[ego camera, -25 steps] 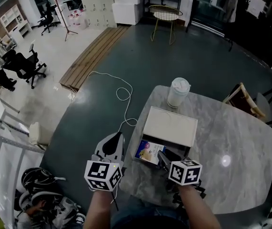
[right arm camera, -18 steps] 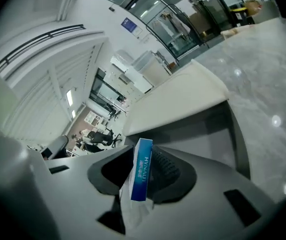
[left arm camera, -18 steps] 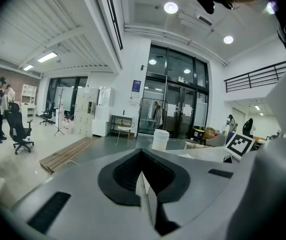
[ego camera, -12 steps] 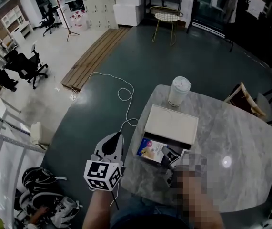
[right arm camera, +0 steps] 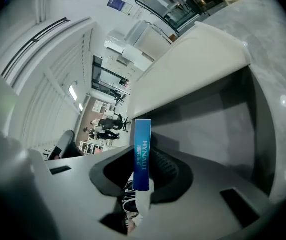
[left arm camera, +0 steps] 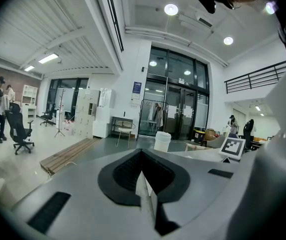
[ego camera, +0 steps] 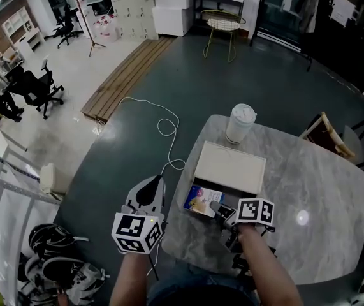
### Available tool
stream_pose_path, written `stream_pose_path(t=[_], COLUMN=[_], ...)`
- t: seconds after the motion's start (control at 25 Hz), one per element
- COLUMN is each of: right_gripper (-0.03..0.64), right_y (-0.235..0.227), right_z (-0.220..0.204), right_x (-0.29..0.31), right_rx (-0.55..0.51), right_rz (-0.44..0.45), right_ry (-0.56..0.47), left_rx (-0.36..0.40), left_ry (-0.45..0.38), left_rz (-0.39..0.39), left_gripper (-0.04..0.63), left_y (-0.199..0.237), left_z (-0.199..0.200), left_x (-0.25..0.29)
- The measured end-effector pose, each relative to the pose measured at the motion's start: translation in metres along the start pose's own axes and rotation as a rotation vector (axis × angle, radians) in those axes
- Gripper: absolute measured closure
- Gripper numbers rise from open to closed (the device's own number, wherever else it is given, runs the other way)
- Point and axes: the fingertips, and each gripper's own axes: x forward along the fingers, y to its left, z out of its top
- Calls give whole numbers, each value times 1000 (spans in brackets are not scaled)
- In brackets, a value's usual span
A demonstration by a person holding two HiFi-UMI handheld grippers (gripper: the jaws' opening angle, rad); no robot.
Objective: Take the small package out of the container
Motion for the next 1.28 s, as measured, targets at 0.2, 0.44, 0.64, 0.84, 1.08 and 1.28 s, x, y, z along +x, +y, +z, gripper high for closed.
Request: stream_pose_path(t=[0.2, 0.44, 0.64, 0.84, 1.08, 1.28], right_gripper=[523, 523, 523, 523, 523, 523], right_y=[2, 25, 51, 89, 142, 168], right_z=[4, 25, 38, 57, 85, 97], right_x=[-3, -18, -32, -49, -82, -114], right_rx=[-12, -100, -251, -379, -565, -772], right_rz=[-12, 5, 11, 90, 259, 300], right_ry=[1, -24, -33, -127, -351, -548], left_rx=[5, 5, 7, 19, 33, 41], left_ry=[-4, -33, -72, -112, -161, -188], left_rz=[-5, -1, -7, -21, -24, -15], left_gripper=[584, 583, 583, 584, 584, 583], left_y=[0, 6, 6, 2, 2, 2], left_z=[2, 13, 25, 42, 62, 71], left_x=[2, 0, 0, -1, -5, -11])
